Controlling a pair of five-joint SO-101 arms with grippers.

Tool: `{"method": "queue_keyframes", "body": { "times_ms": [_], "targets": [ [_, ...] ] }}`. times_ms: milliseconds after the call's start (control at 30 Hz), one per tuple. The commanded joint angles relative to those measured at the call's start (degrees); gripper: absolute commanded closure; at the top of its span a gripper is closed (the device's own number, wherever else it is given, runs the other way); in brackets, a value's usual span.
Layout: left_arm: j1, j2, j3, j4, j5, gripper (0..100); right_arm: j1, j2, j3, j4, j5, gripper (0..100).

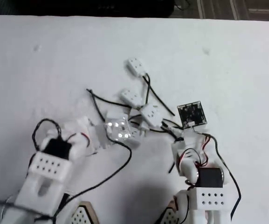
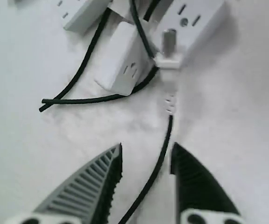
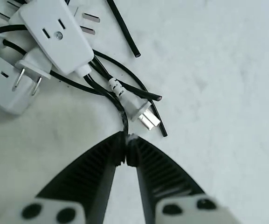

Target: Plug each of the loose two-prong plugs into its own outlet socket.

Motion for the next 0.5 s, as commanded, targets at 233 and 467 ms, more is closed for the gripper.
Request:
{"method": "queue_keyframes", "body": {
  "times_ms": [233, 467],
  "targets": [
    [-11.56, -22.29, 1.14, 2.9, 21.71, 74, -1.71, 0.4, -0.79, -1.01, 3.08, 95.9],
    [-30.55, -33.98, 6.86, 4.22, 34.11, 74, -15.25, 0.92, -5.19, 2.24, 12.75, 90.5]
  ]
}}
